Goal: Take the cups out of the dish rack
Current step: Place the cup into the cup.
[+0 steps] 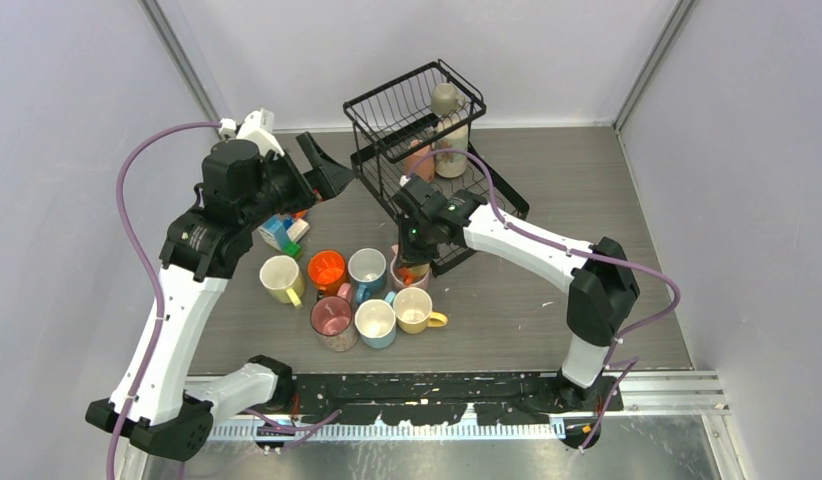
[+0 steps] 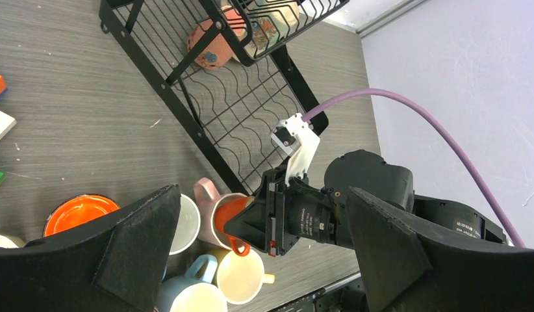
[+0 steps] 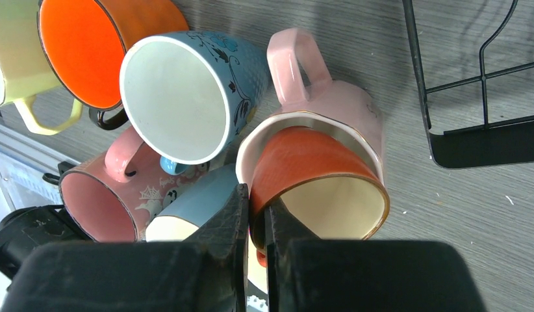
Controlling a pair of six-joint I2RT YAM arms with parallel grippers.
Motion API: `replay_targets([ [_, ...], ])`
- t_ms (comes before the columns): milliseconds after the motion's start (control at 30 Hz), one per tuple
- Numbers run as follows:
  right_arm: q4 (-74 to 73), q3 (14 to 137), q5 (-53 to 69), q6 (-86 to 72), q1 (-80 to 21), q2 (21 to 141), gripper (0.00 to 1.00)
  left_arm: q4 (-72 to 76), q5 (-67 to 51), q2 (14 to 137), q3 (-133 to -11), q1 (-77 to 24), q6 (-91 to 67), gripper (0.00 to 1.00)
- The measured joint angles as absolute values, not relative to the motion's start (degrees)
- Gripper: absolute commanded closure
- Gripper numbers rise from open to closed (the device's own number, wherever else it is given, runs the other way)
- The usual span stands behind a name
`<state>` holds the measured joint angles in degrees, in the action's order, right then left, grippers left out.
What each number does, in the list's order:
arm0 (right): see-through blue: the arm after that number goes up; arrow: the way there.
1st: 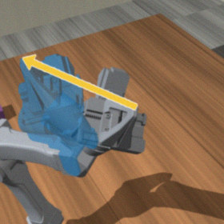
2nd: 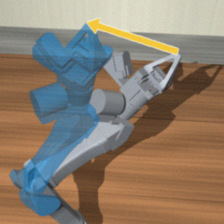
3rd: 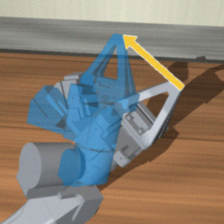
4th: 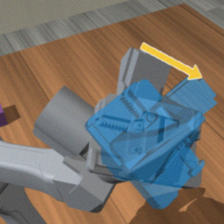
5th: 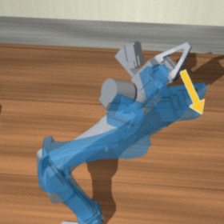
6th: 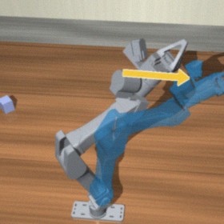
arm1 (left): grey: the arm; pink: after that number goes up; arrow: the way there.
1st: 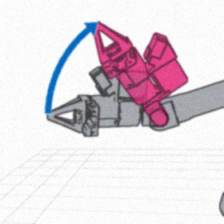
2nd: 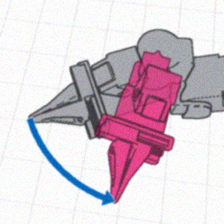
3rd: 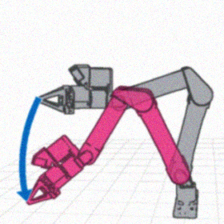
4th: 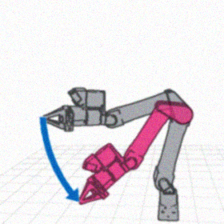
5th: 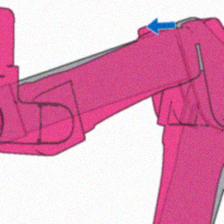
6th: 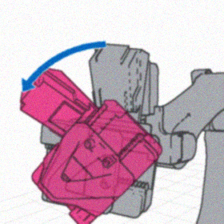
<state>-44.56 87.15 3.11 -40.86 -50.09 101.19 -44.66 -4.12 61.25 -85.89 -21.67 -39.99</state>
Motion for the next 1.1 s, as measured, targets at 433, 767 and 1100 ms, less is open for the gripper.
replay_targets([
  [433,-43.9,87.2,3.5,-41.1,-50.1,101.3,0.67,-44.7,-4.1,61.7,-85.9,-22.0,-40.0,0.0],
  [767,-43.6,86.6,3.4,-41.2,-50.1,101.1,0.6,-44.7,-4.2,62.0,-85.9,-22.1,-40.0,0.0],
  [1100,-43.4,86.3,2.0,-41.3,-50.1,98.1,0.53,-44.6,-4.4,62.1,-85.9,-22.1,-40.0,0.0],
])
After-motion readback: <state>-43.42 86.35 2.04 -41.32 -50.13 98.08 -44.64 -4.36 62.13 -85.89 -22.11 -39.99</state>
